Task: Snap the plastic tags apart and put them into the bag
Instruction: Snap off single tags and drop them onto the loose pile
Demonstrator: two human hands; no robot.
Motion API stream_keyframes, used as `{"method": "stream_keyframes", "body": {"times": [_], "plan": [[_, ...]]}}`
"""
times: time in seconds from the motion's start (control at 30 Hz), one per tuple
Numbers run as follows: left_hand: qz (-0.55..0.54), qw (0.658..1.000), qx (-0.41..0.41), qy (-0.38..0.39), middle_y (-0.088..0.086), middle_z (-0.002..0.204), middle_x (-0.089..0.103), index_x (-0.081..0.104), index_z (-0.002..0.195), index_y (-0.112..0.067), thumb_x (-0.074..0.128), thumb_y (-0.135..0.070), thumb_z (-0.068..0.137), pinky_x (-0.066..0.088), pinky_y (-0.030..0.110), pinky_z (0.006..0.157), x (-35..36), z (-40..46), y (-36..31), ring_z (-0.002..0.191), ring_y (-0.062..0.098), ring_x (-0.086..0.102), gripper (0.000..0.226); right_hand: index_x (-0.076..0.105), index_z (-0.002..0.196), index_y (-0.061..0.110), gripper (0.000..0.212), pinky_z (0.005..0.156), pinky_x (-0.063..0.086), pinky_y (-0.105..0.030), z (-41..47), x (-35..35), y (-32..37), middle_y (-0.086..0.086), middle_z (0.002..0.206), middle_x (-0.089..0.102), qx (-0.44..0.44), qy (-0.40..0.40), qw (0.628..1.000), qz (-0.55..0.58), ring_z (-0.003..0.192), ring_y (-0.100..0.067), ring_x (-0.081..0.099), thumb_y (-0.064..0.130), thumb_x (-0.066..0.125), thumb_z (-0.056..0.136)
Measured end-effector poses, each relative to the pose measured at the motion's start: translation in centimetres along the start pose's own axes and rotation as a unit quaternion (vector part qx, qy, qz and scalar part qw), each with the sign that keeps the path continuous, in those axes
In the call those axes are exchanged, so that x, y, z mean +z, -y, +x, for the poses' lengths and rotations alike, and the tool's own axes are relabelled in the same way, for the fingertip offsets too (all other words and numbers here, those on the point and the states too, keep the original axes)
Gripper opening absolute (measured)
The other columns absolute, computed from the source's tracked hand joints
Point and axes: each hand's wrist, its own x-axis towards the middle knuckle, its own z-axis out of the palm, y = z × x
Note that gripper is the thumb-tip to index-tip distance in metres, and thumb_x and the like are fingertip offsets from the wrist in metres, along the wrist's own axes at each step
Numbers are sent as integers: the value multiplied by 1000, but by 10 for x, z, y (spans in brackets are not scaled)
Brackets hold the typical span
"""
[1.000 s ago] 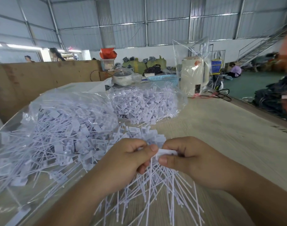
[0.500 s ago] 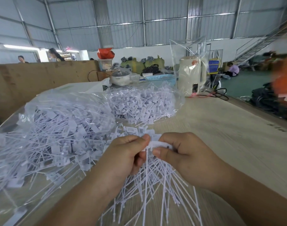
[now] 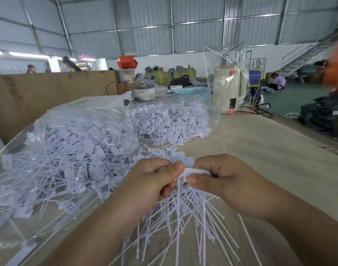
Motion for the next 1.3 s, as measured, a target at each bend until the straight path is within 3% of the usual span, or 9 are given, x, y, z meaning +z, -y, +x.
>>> {"method": "stream_keyframes", "body": {"times": [0.2,0.37,0.5,0.6,0.77,1.0,1.1,1.17,1.3], "plan": [[64,998,25,12,-7,49,50,62,53,-23,68,-55,77,37,18,49,-5,-1,-3,46,7,45,40,59,91,-13,48,54,26,-28,1,-2,-2,-11,61,35,7,16,1000,7,55,-16,31,35,60,87],[-73,996,-49,22,-4,45,44,58,48,-20,72,-44,63,30,17,40,-1,0,-3,39,7,36,32,64,90,-4,35,48,29,-19,-2,-2,0,10,54,38,-22,-12,996,-89,47,-4,33,30,59,92],[72,997,17,25,-6,48,50,62,53,-22,69,-53,80,36,17,47,-5,-1,-3,45,8,43,41,57,84,-8,43,55,28,-31,-1,-4,-1,-1,60,35,13,19,999,-30,55,-17,32,34,63,91],[115,993,34,18,-6,47,49,62,53,-22,66,-53,79,35,19,47,-6,-2,-5,45,11,42,41,53,79,-10,46,53,26,-26,0,-5,1,2,57,31,38,34,999,7,53,-14,29,35,61,85],[-144,985,-88,37,-4,41,42,57,43,-18,74,-35,61,22,15,35,2,-1,-8,35,6,33,29,64,92,-3,33,55,32,-30,-1,-3,3,-5,62,42,-6,-2,998,-59,55,-13,37,30,60,94],[64,998,-5,-5,-3,48,50,63,52,-21,74,-54,75,34,20,48,-3,0,-4,45,9,42,42,59,98,-14,48,59,29,-27,2,-6,-5,-15,63,39,15,26,1000,2,56,-24,34,33,59,89],[-55,997,-50,18,-4,43,44,57,46,-19,77,-42,66,29,16,38,-1,-3,-8,37,6,36,36,59,99,-15,46,51,29,-12,2,-6,-4,13,55,35,14,32,999,36,49,-2,32,29,57,88],[-165,981,-91,52,-2,42,39,53,47,-16,81,-29,64,23,15,35,1,-3,-9,34,6,30,35,62,91,-8,37,53,30,-15,1,-5,-3,15,57,37,1,22,999,39,52,-3,34,29,58,88],[-157,984,-76,46,-3,42,40,55,46,-18,75,-34,62,23,15,35,3,-2,-6,35,6,31,30,62,91,-9,42,56,30,-27,0,-3,0,3,63,38,-16,-2,1000,0,58,-12,36,33,58,87]]}}
